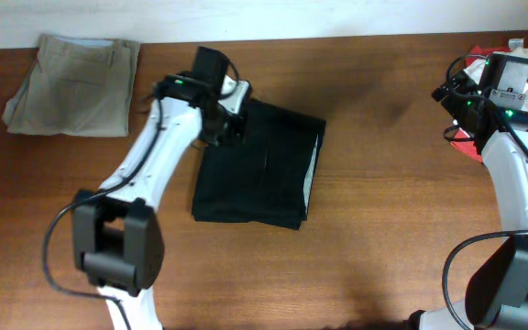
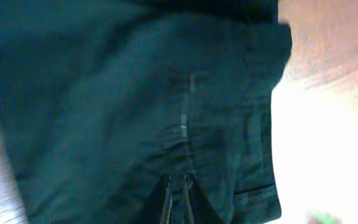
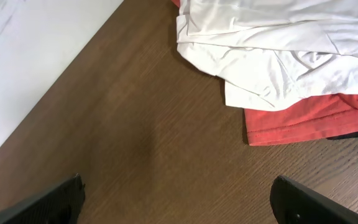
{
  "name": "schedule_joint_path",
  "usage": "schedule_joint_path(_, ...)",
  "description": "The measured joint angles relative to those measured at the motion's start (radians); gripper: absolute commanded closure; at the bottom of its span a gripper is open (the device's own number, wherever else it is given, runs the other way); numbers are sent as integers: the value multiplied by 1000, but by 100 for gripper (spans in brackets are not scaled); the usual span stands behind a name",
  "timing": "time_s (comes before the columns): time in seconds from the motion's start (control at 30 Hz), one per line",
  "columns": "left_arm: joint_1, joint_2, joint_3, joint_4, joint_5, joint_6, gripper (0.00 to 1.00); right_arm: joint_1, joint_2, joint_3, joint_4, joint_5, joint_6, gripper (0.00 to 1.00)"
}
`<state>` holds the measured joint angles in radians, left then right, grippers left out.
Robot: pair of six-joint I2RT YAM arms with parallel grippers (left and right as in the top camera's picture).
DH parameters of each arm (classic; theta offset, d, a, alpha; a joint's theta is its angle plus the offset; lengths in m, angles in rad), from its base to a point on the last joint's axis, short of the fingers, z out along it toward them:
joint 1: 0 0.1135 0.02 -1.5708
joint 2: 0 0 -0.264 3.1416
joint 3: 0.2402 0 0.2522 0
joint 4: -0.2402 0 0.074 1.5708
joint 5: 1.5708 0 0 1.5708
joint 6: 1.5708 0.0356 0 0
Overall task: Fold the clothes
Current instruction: 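Fold the black trousers in half with the left gripper, lifting and laying over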
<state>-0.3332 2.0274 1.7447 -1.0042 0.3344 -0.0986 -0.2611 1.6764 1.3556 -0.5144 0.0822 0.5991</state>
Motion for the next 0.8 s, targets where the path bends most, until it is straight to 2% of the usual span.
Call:
schedule_joint_path(0.3, -150, 227, -15, -7, 134, -5, 95, 0, 0, 0, 0, 0, -1, 1)
schedule_joint_path(0.33, -162, 243, -15, -6, 157, -5, 99, 0, 0, 0, 0, 0, -1, 1)
schedule_joint_path(0.57, -217, 261, -13, -18, 238, -3, 97, 0, 0, 0, 0, 0, -1, 1)
schedule_joint_path(0.63, -216, 261, 6, -53, 241, 6, 87, 0, 0, 0, 0, 0, -1, 1)
schedule_joint_path(0.67, -209, 261, 29, -78, 236, 13, 77, 0, 0, 0, 0, 0, -1, 1)
schedule_joint_path(0.7, -196, 260, 59, -103, 225, 19, 57, 0, 0, 0, 0, 0, -1, 1)
schedule_joint_path(0.77, -153, 248, 119, -148, 186, 27, 1, 0, 0, 0, 0, 0, -1, 1)
schedule_joint_path(0.8, -121, 235, 143, -162, 162, 30, 1, 0, 0, 0, 0, 0, -1, 1)
